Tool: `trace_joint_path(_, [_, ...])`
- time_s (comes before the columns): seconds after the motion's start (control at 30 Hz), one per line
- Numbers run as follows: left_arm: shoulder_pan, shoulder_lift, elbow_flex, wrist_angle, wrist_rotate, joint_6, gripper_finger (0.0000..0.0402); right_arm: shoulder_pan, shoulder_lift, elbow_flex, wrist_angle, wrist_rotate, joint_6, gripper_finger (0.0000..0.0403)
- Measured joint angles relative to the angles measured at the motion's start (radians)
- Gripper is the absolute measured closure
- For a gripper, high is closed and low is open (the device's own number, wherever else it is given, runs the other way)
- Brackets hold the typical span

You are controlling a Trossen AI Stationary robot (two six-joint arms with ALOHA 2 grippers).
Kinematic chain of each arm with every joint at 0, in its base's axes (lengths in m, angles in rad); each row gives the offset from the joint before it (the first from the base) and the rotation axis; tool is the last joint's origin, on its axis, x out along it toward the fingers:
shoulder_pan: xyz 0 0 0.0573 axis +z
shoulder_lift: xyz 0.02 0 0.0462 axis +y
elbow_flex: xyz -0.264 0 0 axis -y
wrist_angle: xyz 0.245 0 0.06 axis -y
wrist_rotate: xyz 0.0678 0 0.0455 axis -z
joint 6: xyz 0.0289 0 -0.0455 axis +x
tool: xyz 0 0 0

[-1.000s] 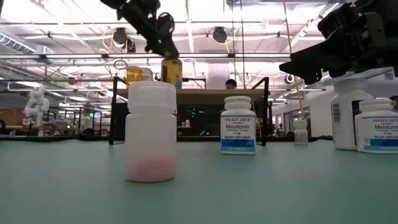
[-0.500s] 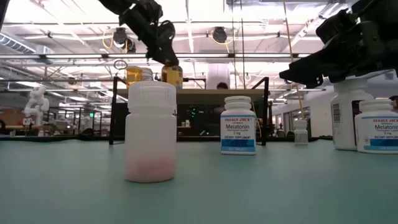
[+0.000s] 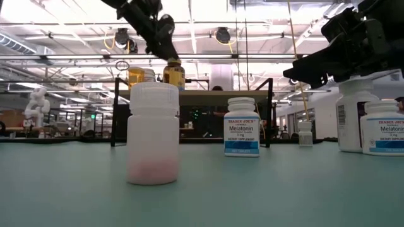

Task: Pick and place medicine bottles onto shelf by color
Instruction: Put the yellow pill bottle on the shelf, then put the left white and blue pill bottle on the shelf

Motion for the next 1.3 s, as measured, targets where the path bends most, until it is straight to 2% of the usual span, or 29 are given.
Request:
trace_joint_path(0.23, [-0.080,-0.147,0.000,0.021,-0.095,0.002,0.0130,0.000,0.000,0.000,-0.010,0.002,-0.003,0.0177])
trace_joint_path(0.33, [-0.152,-0.196,0.001,0.000,-0.065,-0.062,0.0130,0.000,0.000,0.000,-0.009,0.003,-0.002,0.0177])
trace_joint_path(0.47, [-0.325,-0.188,0.000,-0.054,-0.012,-0.183,0.0130,0.000,0.000,0.000,0.006,0.003,-0.003,0.0177])
trace_joint_path(0.57, [-0.493,-0.148,0.000,-0.053,-0.021,-0.206,0.0130,0.000,0.000,0.000,0.012,0.002,-0.003,0.0177])
trace_joint_path(0.7, [-0.709,-0.042,0.000,-0.001,-0.142,-0.196,0.0130,0.000,0.000,0.000,0.013,0.002,0.000,0.0177])
trace_joint_path(0.83, [-0.848,0.086,0.000,0.084,-0.241,-0.194,0.0130,0.000,0.000,0.000,0.019,0.002,-0.005,0.0177])
trace_joint_path(0.97, [-0.900,0.219,0.000,0.125,-0.267,-0.193,0.0130,0.000,0.000,0.000,0.019,0.002,-0.019,0.0177])
trace_joint_path(1.17, [-0.890,0.361,-0.001,0.123,-0.270,-0.190,0.0130,0.000,0.000,0.000,0.019,0.002,-0.026,0.0177])
trace_joint_path(1.3, [-0.881,0.394,-0.002,0.124,-0.202,-0.125,0.0130,0.000,0.000,0.000,0.019,0.002,-0.030,0.0177])
